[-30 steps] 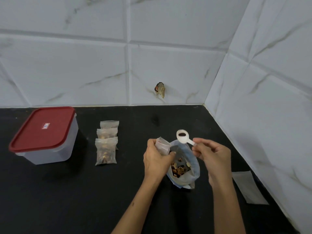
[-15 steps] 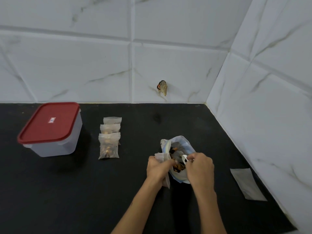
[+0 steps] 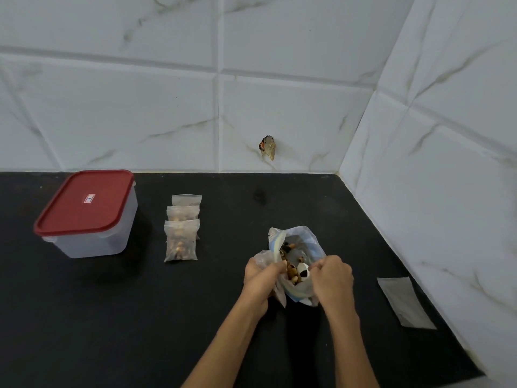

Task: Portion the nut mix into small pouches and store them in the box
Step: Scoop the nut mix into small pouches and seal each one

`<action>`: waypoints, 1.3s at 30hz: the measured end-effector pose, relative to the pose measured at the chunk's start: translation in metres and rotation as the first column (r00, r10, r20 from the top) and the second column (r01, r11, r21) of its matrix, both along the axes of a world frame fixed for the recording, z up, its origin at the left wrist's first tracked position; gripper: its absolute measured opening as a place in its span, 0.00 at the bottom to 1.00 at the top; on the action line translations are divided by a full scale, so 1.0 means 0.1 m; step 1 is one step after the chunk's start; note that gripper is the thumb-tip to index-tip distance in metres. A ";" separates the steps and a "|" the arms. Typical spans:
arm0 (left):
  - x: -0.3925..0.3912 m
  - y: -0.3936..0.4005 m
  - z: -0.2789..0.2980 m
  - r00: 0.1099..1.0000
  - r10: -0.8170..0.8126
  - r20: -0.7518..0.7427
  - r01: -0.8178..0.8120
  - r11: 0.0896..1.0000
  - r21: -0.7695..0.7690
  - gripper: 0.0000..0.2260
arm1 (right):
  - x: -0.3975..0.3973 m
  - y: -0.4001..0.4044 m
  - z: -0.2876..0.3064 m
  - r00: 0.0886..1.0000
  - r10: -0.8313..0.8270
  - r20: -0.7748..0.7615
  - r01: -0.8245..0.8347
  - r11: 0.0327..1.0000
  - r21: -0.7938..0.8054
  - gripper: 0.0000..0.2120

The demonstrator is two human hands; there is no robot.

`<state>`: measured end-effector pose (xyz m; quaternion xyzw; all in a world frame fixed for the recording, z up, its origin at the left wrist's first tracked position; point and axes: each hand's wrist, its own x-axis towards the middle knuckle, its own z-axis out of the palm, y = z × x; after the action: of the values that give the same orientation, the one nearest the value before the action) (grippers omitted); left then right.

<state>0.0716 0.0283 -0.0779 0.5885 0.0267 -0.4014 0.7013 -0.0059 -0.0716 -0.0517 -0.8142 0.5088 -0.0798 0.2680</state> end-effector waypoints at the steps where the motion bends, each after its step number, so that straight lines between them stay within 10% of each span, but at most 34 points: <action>1: 0.00 0.00 0.00 1.000 -0.024 0.010 0.024 1.000 -0.008 0.20 | 0.01 0.01 -0.01 1.000 0.007 -0.002 -0.007 1.000 -0.009 0.06; 15: -0.08 0.02 0.03 0.993 -0.075 0.088 0.076 0.997 -0.018 0.16 | -0.03 -0.10 -0.11 0.976 -0.198 0.089 0.165 0.944 0.286 0.08; 30: -0.08 0.04 0.08 0.975 -0.061 0.215 0.022 0.984 0.179 0.18 | -0.22 -0.01 0.04 0.762 -0.517 0.391 0.136 0.717 0.683 0.13; 39: -0.14 0.10 0.37 0.700 -0.077 0.710 -0.124 0.966 0.227 0.20 | -0.14 -0.11 0.19 0.780 -0.506 0.368 0.239 0.784 0.572 0.09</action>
<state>0.0577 0.0384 -0.0408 0.7832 -0.1874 -0.1257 0.5794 -0.0197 -0.0829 -0.0328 -0.5455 0.5795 -0.2090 0.5683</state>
